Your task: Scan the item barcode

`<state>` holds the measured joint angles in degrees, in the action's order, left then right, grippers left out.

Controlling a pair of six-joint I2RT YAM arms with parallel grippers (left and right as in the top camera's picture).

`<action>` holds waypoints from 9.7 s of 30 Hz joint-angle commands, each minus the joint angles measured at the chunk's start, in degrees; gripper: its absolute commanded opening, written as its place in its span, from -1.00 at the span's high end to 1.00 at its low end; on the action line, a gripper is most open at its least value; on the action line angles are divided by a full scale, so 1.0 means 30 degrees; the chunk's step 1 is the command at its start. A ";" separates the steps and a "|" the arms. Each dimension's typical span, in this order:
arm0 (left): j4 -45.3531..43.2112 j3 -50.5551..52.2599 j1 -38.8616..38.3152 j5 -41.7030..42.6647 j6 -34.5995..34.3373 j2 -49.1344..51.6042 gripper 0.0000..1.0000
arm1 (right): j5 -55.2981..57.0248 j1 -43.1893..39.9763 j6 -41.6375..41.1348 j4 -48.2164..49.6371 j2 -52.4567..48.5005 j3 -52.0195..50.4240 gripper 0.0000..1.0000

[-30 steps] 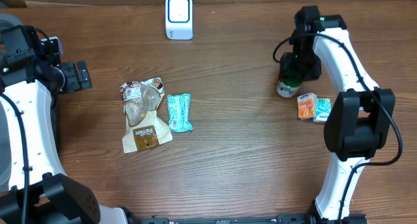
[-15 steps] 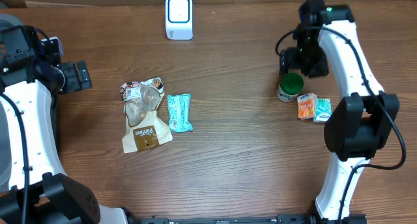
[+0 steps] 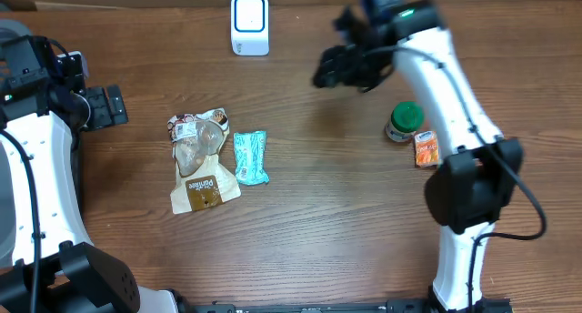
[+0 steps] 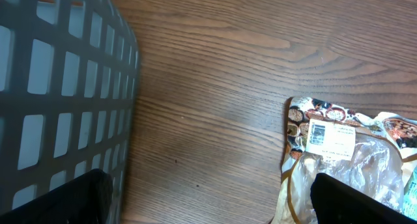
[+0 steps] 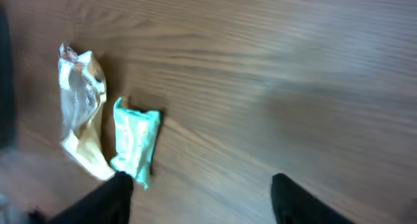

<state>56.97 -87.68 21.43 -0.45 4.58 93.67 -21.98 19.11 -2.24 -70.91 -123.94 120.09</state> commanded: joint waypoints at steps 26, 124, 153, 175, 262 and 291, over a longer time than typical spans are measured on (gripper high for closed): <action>-0.0080 0.0073 0.0211 -0.0117 -0.0255 -0.0102 -0.99 | 0.2229 0.8000 -0.7402 1.2706 -0.2703 -0.6433 0.81; -0.0080 0.0073 0.0175 -0.0117 -0.0255 -0.0102 -0.99 | 0.0546 0.1967 -0.4284 0.2936 1.1737 -0.6404 0.93; -0.0087 0.0073 0.0175 -0.0117 -0.0255 -0.0102 -0.99 | 1.5591 0.4306 2.2236 2.3292 -0.7424 0.4328 0.92; -0.0080 0.0073 0.0175 -0.0117 -0.0255 -0.0102 -0.99 | 1.6007 0.5326 1.9249 2.3190 -0.5654 0.4335 0.92; -0.0080 0.0073 0.0175 -0.0117 -0.0255 -0.0102 -0.99 | 0.3759 -0.8116 -0.3140 0.0488 0.5807 -1.2378 0.06; -0.0080 0.0073 0.0175 -0.0117 -0.0255 -0.0102 -0.99 | -0.2208 0.5122 -0.8728 1.3384 0.1632 -0.8954 -0.64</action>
<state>56.97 -87.68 21.43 -0.47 4.58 93.67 -28.58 31.77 -23.00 -34.11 -115.28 93.41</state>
